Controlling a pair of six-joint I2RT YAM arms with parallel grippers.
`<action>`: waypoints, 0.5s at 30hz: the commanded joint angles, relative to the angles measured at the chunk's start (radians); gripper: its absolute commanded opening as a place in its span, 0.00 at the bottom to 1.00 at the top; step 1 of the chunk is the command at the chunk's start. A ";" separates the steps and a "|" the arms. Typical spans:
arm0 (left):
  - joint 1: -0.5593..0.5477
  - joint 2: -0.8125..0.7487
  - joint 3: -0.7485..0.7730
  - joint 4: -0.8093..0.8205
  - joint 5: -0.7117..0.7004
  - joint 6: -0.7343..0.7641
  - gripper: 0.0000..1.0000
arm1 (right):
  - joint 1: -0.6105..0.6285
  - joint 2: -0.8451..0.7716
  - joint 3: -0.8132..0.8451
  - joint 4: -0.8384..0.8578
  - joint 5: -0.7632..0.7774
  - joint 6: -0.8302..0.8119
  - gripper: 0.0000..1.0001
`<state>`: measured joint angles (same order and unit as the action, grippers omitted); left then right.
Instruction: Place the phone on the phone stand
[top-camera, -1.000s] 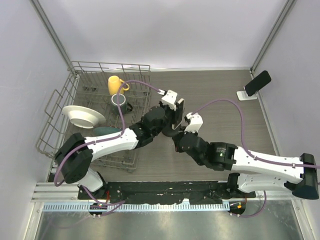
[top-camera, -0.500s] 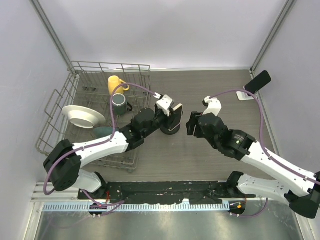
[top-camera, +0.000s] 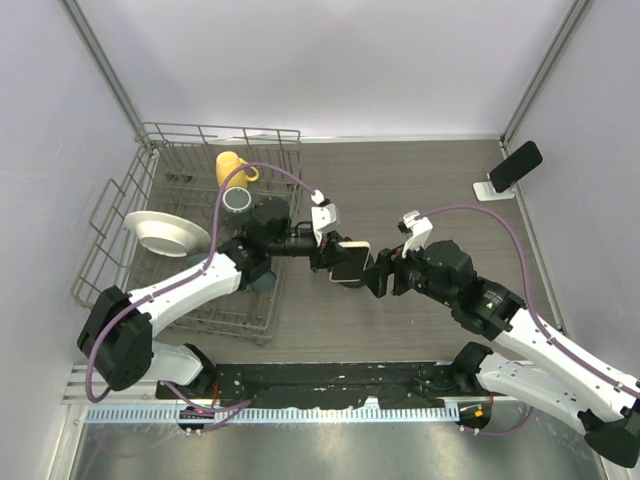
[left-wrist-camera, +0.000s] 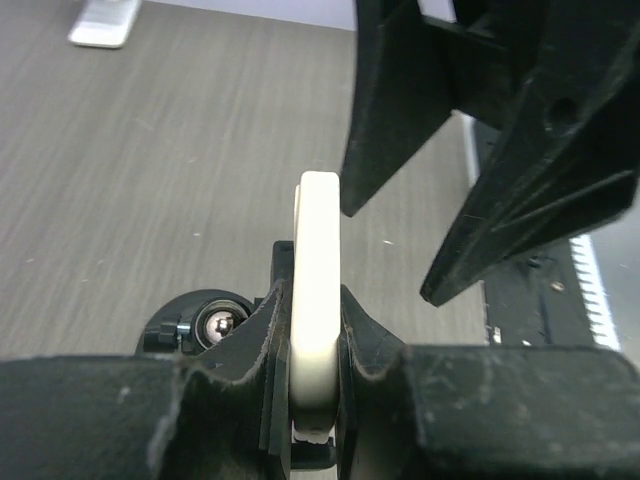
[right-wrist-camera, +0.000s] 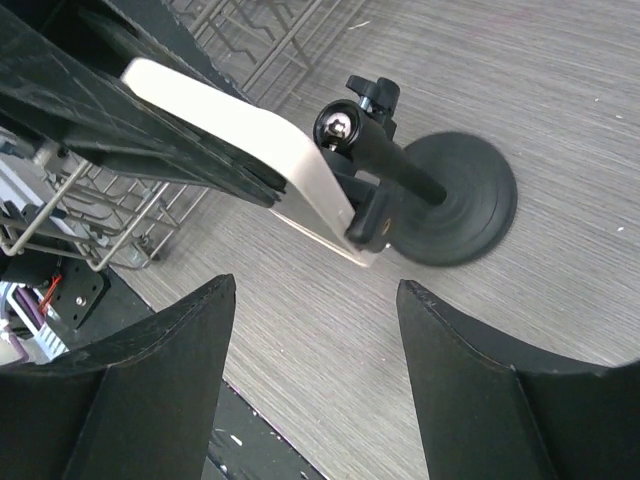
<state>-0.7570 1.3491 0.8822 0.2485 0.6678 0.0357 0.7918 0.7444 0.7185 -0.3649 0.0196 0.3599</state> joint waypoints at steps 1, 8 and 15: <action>0.054 0.039 0.096 -0.028 0.392 -0.031 0.00 | -0.003 -0.008 -0.014 0.079 -0.040 -0.022 0.71; 0.054 0.130 0.224 -0.158 0.509 0.021 0.00 | -0.003 0.038 -0.007 0.115 -0.036 -0.081 0.73; 0.054 0.166 0.176 0.033 0.524 -0.071 0.00 | -0.003 0.059 -0.053 0.190 -0.132 -0.067 0.72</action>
<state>-0.6998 1.5169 1.0580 0.1131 1.1042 0.0349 0.7918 0.8089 0.6827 -0.2623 -0.0547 0.3046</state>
